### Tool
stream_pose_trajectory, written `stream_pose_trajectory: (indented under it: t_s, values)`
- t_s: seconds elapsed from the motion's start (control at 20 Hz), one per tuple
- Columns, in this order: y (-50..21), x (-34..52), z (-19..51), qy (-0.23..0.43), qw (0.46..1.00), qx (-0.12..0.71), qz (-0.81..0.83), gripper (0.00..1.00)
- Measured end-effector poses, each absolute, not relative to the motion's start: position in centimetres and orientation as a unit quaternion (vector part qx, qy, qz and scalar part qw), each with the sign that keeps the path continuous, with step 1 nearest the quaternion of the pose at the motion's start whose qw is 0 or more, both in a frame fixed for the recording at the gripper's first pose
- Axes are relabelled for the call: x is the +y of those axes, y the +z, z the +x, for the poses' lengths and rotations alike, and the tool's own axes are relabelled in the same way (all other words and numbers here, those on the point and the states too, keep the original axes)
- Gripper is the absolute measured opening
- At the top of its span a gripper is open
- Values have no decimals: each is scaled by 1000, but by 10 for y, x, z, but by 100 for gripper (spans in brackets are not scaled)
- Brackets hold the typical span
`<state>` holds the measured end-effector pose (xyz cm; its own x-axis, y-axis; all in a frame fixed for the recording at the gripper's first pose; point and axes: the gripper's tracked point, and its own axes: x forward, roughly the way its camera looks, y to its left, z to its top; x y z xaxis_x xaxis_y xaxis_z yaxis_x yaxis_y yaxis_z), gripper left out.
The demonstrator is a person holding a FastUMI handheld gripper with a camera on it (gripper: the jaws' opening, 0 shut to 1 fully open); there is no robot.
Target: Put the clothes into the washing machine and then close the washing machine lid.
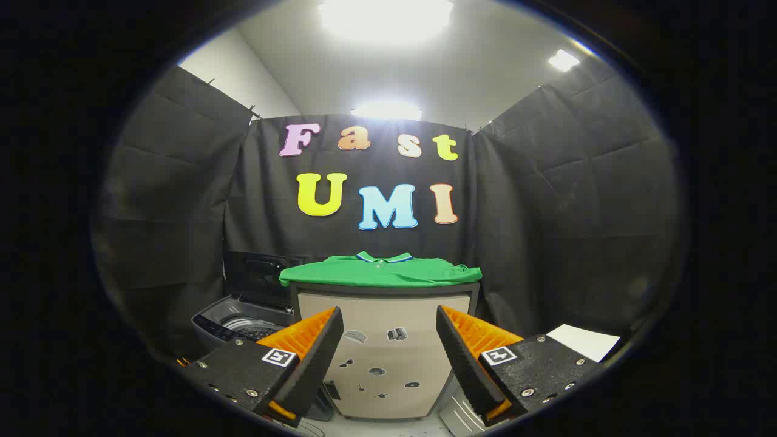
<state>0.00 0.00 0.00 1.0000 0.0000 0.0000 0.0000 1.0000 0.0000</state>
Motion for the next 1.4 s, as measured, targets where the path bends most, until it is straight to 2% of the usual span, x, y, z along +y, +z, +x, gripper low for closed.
stream_pose_trajectory:
  t_s: [1.4]
  values:
    - [31, 18, -1, -23, 1000, -11, -6, 95]
